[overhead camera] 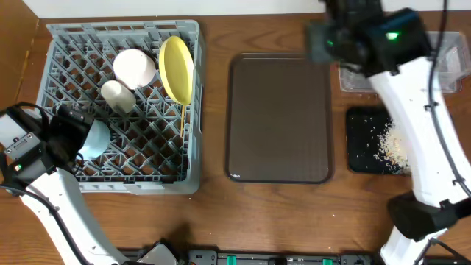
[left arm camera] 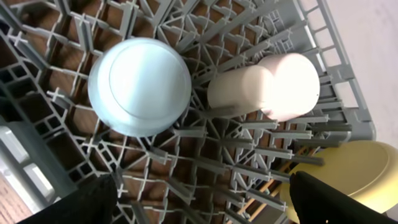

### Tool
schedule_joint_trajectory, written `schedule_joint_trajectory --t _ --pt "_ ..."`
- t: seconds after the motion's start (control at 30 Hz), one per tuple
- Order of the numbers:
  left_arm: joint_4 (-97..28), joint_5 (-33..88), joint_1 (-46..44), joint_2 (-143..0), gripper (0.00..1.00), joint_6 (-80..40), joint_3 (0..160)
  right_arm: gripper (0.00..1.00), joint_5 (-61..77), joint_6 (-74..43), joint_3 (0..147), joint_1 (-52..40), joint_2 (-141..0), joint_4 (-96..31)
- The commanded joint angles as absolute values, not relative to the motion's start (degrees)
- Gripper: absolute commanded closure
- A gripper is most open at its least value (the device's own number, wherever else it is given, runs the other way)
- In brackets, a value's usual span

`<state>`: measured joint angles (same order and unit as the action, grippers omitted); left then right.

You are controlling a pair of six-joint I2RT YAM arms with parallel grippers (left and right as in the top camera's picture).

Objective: Sort waste into correct bins and load items into the dishwasher
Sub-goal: 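Release the plate and lift the right gripper away from the rack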

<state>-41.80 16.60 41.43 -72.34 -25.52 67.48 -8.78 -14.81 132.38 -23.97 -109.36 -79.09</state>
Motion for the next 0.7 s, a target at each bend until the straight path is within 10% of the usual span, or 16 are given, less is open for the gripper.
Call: schedule_joint_trajectory --t 0.0,0.67 --pt "-41.8 16.9 41.4 -72.6 0.10 -25.4 67.6 0.01 -11.6 -10.2 131.4 -22.5 -111.5 -82.1" --pt "-41.8 16.9 41.4 -72.6 0.10 -25.4 67.6 0.01 -11.6 -10.2 131.3 -22.3 -111.7 -90.1"
